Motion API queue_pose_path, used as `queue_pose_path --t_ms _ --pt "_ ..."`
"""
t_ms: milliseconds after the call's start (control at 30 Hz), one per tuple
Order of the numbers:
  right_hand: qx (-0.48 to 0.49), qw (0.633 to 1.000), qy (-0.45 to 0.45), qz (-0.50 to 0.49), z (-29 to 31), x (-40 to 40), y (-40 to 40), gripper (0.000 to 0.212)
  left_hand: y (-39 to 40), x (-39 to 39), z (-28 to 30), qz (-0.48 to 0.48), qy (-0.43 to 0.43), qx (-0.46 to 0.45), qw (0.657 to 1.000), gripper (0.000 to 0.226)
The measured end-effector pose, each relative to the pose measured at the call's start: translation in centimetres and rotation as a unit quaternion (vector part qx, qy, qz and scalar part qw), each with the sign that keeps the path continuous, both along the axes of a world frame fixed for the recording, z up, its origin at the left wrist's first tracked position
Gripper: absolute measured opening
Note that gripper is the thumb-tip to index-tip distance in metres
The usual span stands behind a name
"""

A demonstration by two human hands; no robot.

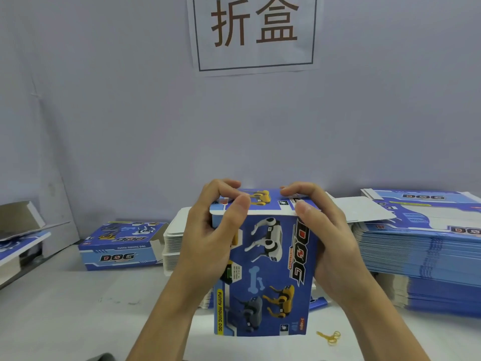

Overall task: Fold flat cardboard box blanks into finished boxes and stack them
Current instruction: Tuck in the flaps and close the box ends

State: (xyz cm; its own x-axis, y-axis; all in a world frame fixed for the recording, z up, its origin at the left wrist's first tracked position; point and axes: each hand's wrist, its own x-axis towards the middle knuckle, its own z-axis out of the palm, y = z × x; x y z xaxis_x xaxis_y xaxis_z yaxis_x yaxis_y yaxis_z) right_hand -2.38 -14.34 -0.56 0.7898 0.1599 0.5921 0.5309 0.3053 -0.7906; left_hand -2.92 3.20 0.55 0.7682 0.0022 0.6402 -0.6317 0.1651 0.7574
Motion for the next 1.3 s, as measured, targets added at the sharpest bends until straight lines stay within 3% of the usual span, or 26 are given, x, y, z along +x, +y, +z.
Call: queue_pose_path --t_ms 67,200,333,400,467,533,633,800,967,1100,1233,1300 --pt "-0.009 1.000 -0.001 0.013 -0.1 -0.1 -0.1 0.047 -0.2 0.2 0.0 0.014 -0.009 0.001 1.000 0.024" --pt "-0.059 0.998 -0.018 -0.021 -0.1 -0.4 0.4 0.051 -0.3 0.5 -0.2 0.036 -0.025 0.005 0.999 0.032" --pt "-0.086 0.992 -0.039 -0.081 0.0 -0.4 1.0 0.067 -0.6 0.5 -0.3 0.016 -0.028 -0.016 0.999 0.026" --pt "-0.064 0.996 -0.032 -0.048 0.0 -0.5 0.9 0.070 -0.7 0.5 -0.4 0.027 -0.030 -0.007 0.999 0.022" --pt "-0.021 1.000 -0.016 -0.007 0.1 -0.6 0.9 0.063 -0.9 0.3 -0.4 0.033 -0.032 0.000 0.999 0.018" --pt "-0.004 1.000 -0.011 -0.016 0.2 -0.5 1.0 0.042 -0.8 0.0 -0.3 0.021 -0.032 -0.003 0.999 0.017" --pt "0.003 1.000 -0.004 -0.022 0.3 -0.4 1.0 0.031 -0.2 -0.4 -0.1 -0.002 -0.037 0.023 0.999 0.015" --pt "0.022 1.000 -0.001 0.010 0.2 -0.3 0.7 0.034 0.7 -0.4 0.4 0.019 -0.091 0.097 0.991 0.023" --pt "0.007 1.000 -0.015 -0.009 0.0 0.0 0.5 0.029 0.7 -0.3 0.5 0.039 -0.097 0.097 0.990 0.026" --pt "0.023 0.999 -0.025 -0.022 0.2 0.0 0.1 0.028 0.7 -0.4 0.4 0.006 -0.076 0.087 0.993 0.025" --pt "0.029 0.999 -0.022 -0.014 0.2 -0.1 0.0 0.032 0.4 -0.7 0.5 -0.052 -0.012 0.026 0.998 0.041" --pt "0.026 0.999 -0.027 -0.018 0.3 -0.2 0.1 0.037 0.2 -0.7 0.7 -0.040 -0.009 0.010 0.999 0.032"
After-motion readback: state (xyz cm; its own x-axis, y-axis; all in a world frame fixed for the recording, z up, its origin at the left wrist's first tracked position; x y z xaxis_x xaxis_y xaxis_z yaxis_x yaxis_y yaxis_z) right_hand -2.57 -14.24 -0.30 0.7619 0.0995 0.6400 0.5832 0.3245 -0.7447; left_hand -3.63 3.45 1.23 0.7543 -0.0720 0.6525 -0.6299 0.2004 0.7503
